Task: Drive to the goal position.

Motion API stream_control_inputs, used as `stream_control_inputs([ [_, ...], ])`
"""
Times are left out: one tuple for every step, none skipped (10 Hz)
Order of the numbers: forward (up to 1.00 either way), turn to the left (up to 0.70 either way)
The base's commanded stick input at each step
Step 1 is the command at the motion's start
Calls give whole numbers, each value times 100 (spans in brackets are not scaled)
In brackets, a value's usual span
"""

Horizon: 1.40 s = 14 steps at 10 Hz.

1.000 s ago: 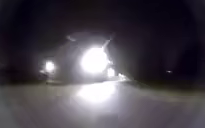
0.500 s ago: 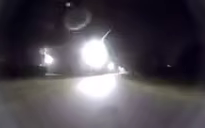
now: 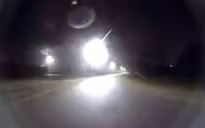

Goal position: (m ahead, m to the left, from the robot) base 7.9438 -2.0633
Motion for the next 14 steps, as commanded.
stream_control_inputs([
  [100, 6],
  [100, 5],
  [100, 5],
  [100, 6],
  [100, 10],
  [100, 10],
  [100, 10],
  [100, 9],
  [100, 7],
  [100, 5],
  [100, 5],
  [100, 5],
  [100, 5],
  [100, 5],
])
